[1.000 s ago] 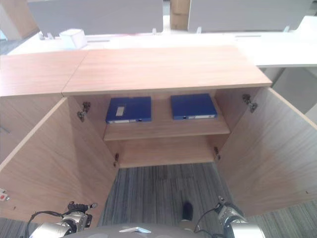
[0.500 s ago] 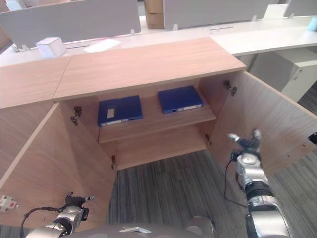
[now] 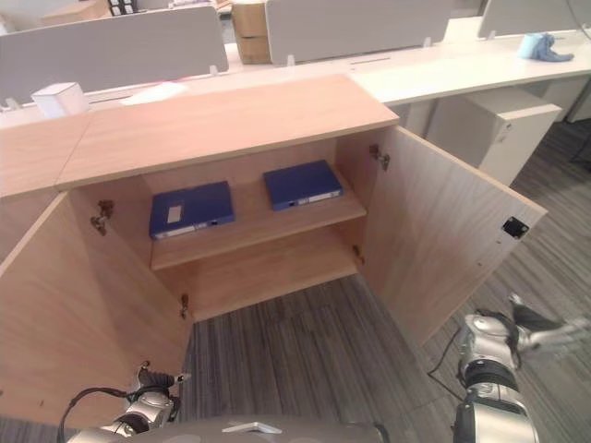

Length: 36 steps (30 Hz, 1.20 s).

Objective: Put the empty folder in the office cabinet

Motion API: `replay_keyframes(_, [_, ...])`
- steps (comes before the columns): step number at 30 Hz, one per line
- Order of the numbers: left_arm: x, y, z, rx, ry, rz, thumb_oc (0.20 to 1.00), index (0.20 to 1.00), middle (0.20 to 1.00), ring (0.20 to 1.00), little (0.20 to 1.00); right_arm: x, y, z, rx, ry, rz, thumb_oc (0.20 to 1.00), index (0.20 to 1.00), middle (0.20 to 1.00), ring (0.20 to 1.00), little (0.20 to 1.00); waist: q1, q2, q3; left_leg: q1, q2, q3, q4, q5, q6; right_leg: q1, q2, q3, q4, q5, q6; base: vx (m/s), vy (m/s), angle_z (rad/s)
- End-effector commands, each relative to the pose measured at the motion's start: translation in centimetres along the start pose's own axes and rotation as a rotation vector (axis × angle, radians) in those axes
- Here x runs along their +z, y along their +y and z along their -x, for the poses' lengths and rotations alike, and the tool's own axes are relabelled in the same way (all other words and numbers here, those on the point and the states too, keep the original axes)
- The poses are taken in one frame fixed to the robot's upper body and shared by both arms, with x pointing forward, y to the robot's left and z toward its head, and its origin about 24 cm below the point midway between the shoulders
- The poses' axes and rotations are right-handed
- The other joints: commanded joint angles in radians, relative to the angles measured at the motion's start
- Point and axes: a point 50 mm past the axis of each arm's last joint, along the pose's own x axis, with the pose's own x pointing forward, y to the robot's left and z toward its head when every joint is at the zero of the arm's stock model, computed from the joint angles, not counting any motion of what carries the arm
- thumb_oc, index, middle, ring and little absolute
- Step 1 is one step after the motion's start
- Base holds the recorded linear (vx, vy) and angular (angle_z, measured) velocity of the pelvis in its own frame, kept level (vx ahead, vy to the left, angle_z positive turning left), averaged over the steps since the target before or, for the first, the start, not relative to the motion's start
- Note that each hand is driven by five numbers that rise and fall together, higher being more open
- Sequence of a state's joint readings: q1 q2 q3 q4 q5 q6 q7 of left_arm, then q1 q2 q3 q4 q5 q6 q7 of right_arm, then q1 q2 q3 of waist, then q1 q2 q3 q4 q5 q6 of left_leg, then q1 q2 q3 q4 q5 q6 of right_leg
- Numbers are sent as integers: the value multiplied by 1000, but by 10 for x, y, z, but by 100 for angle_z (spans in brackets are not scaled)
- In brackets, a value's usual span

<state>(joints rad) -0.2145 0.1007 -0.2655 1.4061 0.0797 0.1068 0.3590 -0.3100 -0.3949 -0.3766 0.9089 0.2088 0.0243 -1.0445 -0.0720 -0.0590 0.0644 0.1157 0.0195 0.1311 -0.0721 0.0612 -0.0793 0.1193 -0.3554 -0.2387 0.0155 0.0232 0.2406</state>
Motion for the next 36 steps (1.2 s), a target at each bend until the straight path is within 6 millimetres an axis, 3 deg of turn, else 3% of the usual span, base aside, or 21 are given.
replay_keyframes(1, [-17, -28, 16, 137, 262, 318, 1000, 1000, 1000, 1000, 1000, 62, -34, -39, -327, -82, -218, 1000, 1000, 1000, 1000, 1000, 13, 23, -42, 1, -61, -49, -15, -184, 59, -88, -20, 56, 47, 81, 21, -15, -17, 16])
replay_keyframes(2, [-128, 11, 20, 225, 617, 453, 1000, 1000, 1000, 1000, 1000, 57, -65, -65, -374, -94, -205, 1000, 1000, 1000, 1000, 1000, 40, 26, -29, -3, -62, -61, -15, -171, 61, -86, -24, 46, 48, 89, 21, -34, -18, 5])
replay_keyframes(3, [-128, 11, 20, 225, 617, 453, 1000, 1000, 1000, 1000, 1000, 57, -65, -65, -374, -94, -205, 1000, 1000, 1000, 1000, 1000, 40, 26, -29, -3, -62, -61, -15, -171, 61, -86, -24, 46, 48, 89, 21, -62, 6, 10])
replay_keyframes(4, [-188, 28, 41, 397, 809, 606, 1000, 1000, 1000, 1000, 1000, 63, -104, -92, -472, -127, -152, 1000, 1000, 1000, 1000, 1000, 67, 25, -36, -10, -65, -78, -15, -177, 55, -78, -30, 29, 42, 83, 21, -30, -22, 33])
replay_keyframes(5, [-215, 43, 51, 453, 860, 727, 1000, 1000, 1000, 1000, 1000, 69, -126, -107, -437, -136, -169, 1000, 1000, 1000, 1000, 1000, 85, 25, -32, -23, -68, -91, -15, -171, 51, -79, -36, 14, 44, 85, 21, -30, -22, 33])
replay_keyframes(8, [-222, 49, 54, 465, 874, 723, 1000, 1000, 1000, 1000, 1000, 68, -133, -112, -410, -136, -186, 1000, 1000, 1000, 1000, 1000, 89, 23, -33, -27, -68, -94, -15, -168, 50, -77, -38, 8, 45, 86, 21, -20, -28, 37])
replay_keyframes(9, [-232, 62, 57, 478, 884, 731, 1000, 1000, 1000, 1000, 1000, 75, -127, -116, -168, -143, -288, 1000, 1000, 1000, 1000, 1000, 88, 22, -31, -28, -67, -90, -15, -166, 49, -74, -41, 3, 43, 88, 21, -17, -61, 3])
replay_keyframes(12, [-231, 80, 51, 428, 823, 754, 1000, 1000, 1000, 1000, 1000, 68, -97, -111, 189, -93, -374, 1000, 1000, 1000, 1000, 1000, 90, 26, -33, -26, -58, -81, -15, -163, 47, -65, -37, -12, 35, 63, 20, -13, -65, 14])
replay_keyframes(16, [-230, 91, 48, 410, 776, 757, 1000, 1000, 1000, 1000, 1000, 62, -84, -108, 330, -43, -376, 1000, 1000, 1000, 1000, 1000, 101, 30, -34, -25, -55, -85, -15, -159, 44, -55, -33, -22, 30, 47, 16, 4, -24, 8])
replay_keyframes(23, [-228, 107, 44, 390, 699, 747, 1000, 1000, 1000, 1000, 1000, 54, -70, -106, 444, 36, -329, 1000, 1000, 1000, 1000, 1000, 128, 38, -37, -28, -50, -100, -15, -147, 38, -37, -25, -38, 23, 32, 10, 5, -17, 6])
replay_keyframes(30, [-233, 90, 47, 336, 705, 762, 1000, 1000, 1000, 1000, 1000, 48, -74, -110, 445, 75, -303, 1000, 1000, 1000, 1000, 1000, 149, 37, -32, -41, -47, -123, -15, -135, 33, -32, -21, -56, 24, 25, 5, 1, -13, 13])
replay_keyframes(36, [-237, 79, 51, 314, 704, 807, 1000, 1000, 1000, 1000, 1000, 62, -72, -111, 493, 59, -342, 1000, 1000, 1000, 1000, 1000, 175, 37, -34, -50, -50, -135, -15, -126, 28, -25, -22, -78, 12, 24, 2, 5, -24, 10])
